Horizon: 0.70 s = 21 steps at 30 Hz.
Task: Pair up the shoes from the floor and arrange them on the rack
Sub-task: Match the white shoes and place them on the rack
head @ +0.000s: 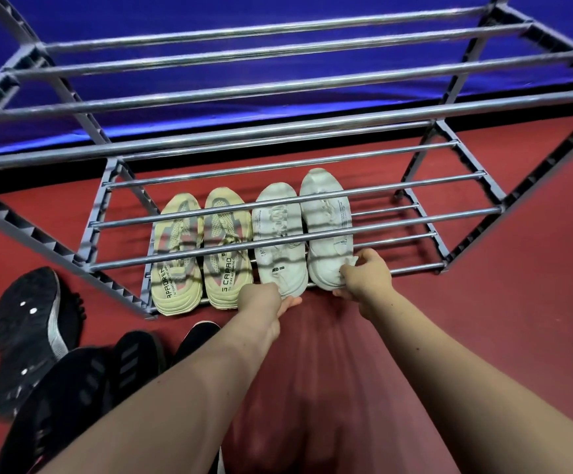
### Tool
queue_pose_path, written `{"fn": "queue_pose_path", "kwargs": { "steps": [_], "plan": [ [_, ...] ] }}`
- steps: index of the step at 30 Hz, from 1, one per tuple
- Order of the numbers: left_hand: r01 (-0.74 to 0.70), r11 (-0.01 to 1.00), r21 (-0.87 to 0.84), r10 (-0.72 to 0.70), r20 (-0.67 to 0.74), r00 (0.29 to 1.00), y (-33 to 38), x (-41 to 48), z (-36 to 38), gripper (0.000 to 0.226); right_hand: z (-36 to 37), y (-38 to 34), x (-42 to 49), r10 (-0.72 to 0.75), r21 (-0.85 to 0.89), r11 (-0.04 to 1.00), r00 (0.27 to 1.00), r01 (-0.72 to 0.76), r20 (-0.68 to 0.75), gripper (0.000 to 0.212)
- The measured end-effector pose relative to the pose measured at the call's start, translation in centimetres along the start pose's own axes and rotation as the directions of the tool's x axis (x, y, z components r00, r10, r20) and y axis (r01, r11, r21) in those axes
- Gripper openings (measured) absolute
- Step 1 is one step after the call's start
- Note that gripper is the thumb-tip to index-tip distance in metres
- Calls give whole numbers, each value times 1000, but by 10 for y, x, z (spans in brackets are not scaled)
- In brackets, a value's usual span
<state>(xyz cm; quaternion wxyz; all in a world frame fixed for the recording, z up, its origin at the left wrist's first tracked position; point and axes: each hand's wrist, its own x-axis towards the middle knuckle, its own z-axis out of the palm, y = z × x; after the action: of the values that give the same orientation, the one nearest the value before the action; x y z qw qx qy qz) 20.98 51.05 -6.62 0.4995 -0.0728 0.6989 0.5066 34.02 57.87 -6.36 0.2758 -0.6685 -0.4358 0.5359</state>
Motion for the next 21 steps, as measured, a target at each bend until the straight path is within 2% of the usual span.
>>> {"fn": "queue_pose_path", "kwargs": {
  "steps": [7,9,10,12,15,19,21],
  "plan": [
    [26,999,20,-27,66,997,-5,5,-3,35,-9,0,6,-3,-118,993,998,10,62,24],
    [36,998,42,-40,90,995,-6,2,-10,34,-15,0,6,-18,-212,977,996,36,89,17],
    [26,997,73,-32,84,996,-5,0,-15,32,-17,1,5,-61,-308,948,995,84,83,23],
    [-41,980,193,29,63,998,-3,-6,-26,32,-23,-1,1,-204,-486,852,978,196,37,37],
    [-189,913,362,153,126,980,3,-16,-44,32,-22,-12,-18,-411,-579,737,911,350,28,29],
    [-335,832,442,260,223,939,17,-41,-69,13,-2,-23,-52,-419,-564,691,886,452,197,16],
    [-385,785,484,286,267,920,24,-52,-90,11,9,-24,-69,-409,-549,674,868,495,280,12]
  ]
}}
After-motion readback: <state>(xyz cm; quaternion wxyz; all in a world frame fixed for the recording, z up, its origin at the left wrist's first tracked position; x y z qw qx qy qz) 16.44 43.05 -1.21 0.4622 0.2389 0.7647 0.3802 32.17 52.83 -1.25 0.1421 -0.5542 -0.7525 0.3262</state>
